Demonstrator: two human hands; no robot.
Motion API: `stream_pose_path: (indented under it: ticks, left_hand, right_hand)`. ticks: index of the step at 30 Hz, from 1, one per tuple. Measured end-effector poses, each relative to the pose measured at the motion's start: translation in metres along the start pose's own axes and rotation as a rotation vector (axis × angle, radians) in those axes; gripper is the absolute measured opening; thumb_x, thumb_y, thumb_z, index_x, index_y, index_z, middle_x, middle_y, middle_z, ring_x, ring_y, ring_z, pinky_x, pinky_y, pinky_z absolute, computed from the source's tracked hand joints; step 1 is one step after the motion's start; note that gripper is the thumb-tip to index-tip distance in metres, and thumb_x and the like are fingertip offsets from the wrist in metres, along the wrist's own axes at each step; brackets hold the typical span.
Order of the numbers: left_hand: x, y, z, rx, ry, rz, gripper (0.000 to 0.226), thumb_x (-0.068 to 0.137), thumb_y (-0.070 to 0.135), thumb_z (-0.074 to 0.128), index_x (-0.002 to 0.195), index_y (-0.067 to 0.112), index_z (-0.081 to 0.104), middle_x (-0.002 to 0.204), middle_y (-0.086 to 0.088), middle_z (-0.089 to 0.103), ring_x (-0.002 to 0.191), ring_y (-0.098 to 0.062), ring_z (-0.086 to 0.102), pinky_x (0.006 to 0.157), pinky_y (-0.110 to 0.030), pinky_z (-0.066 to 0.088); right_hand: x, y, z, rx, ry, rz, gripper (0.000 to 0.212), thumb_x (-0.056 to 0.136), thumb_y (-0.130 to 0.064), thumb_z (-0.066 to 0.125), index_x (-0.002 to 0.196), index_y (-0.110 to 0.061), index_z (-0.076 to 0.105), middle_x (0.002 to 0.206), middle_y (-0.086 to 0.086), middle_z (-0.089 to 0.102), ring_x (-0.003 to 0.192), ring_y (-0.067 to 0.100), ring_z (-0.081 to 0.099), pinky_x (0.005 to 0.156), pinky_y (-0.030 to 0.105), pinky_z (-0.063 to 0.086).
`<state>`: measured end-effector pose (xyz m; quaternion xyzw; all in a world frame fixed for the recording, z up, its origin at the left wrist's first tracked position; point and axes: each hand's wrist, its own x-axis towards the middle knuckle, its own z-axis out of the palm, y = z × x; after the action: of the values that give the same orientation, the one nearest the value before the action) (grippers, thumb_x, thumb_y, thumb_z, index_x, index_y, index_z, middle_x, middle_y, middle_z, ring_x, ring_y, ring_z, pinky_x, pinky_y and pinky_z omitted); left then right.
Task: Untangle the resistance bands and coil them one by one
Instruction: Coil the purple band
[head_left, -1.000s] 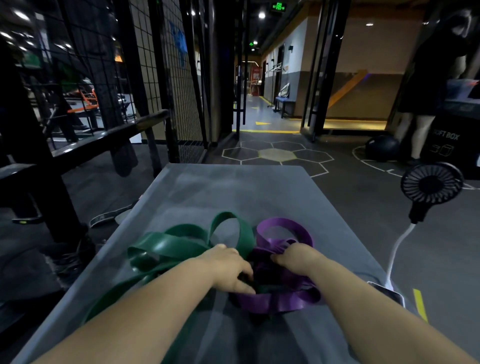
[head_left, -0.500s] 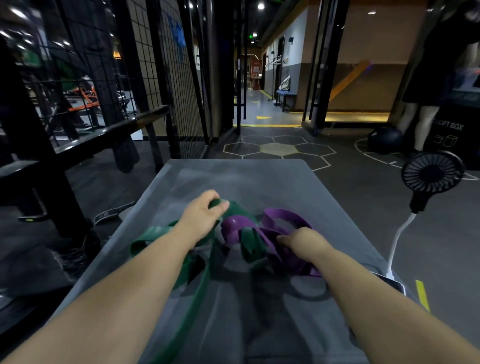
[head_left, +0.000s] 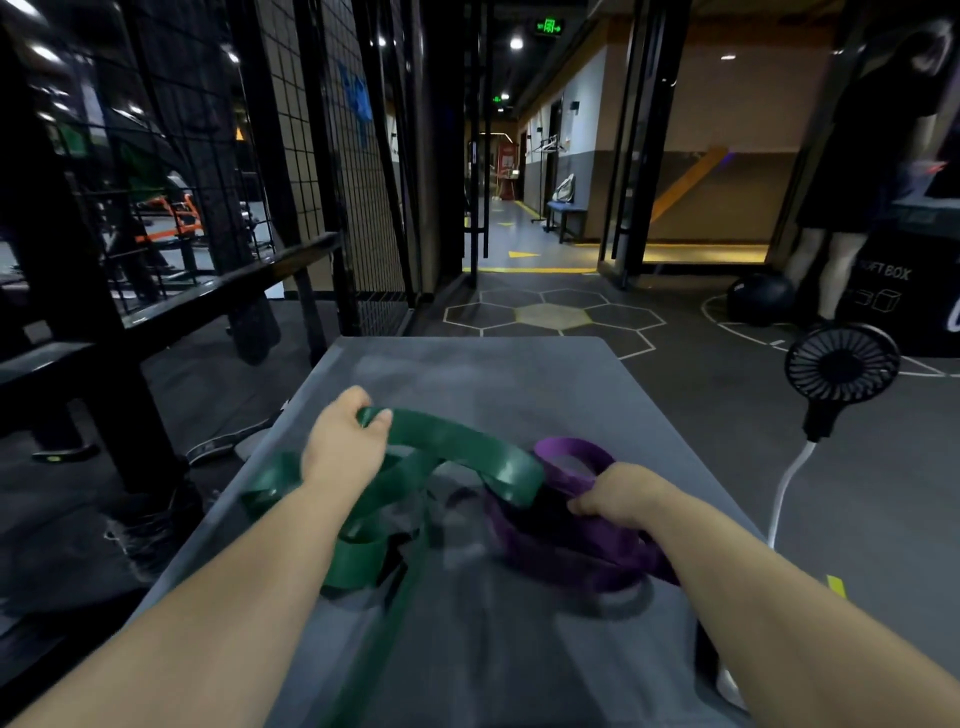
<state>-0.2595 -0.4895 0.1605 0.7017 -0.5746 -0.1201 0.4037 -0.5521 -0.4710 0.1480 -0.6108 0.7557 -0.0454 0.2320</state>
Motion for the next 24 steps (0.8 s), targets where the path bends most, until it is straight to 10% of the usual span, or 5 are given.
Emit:
stream_pose_path:
  ticks: [8,14,20,24]
  left_hand:
    - [-0.005,-0.031,0.007,0.218,-0.203,-0.194,0.036,0.095,0.046,0.051,0.112,0.014,0.048,0.098,-0.01,0.063,0.075,-0.027,0.057,0.067,-0.033,0.048]
    - [-0.029,-0.011,0.032,0.28,-0.174,0.038,0.055,0.092,0.039,0.059,0.139,0.021,0.038,0.146,-0.003,0.038,0.136,-0.029,0.03,0.111,-0.04,0.028]
    - [-0.094,0.072,0.02,-0.49,-0.661,0.099,0.06,0.084,0.068,0.033,0.119,0.026,0.059,0.114,0.006,0.064,0.109,-0.011,0.058,0.083,-0.014,0.042]
    - [-0.128,0.093,-0.001,-0.756,-0.671,0.068,0.076,0.063,0.093,0.042,0.097,0.03,0.068,0.098,0.0,0.073,0.101,-0.02,0.066,0.099,-0.043,0.048]
  right_hand:
    - [-0.026,0.002,0.005,0.158,0.088,-0.218,0.052,0.086,-0.049,0.067,0.051,-0.018,0.044,0.053,-0.002,0.045,0.054,0.016,0.044,0.056,0.032,0.033]
    - [-0.059,0.0,-0.011,0.394,0.202,-0.322,0.041,0.087,-0.042,0.069,0.071,-0.005,0.067,0.053,0.001,0.046,0.046,0.011,0.04,0.051,0.028,0.031]
    - [-0.103,-0.003,-0.021,0.612,0.21,-0.409,0.041,0.091,-0.033,0.066,0.073,0.003,0.062,0.058,0.004,0.052,0.046,0.009,0.044,0.046,0.021,0.034]
    - [-0.133,-0.006,-0.022,0.768,0.227,-0.44,0.045,0.092,-0.035,0.065,0.071,0.005,0.056,0.06,0.007,0.047,0.053,0.015,0.042,0.053,0.028,0.032]
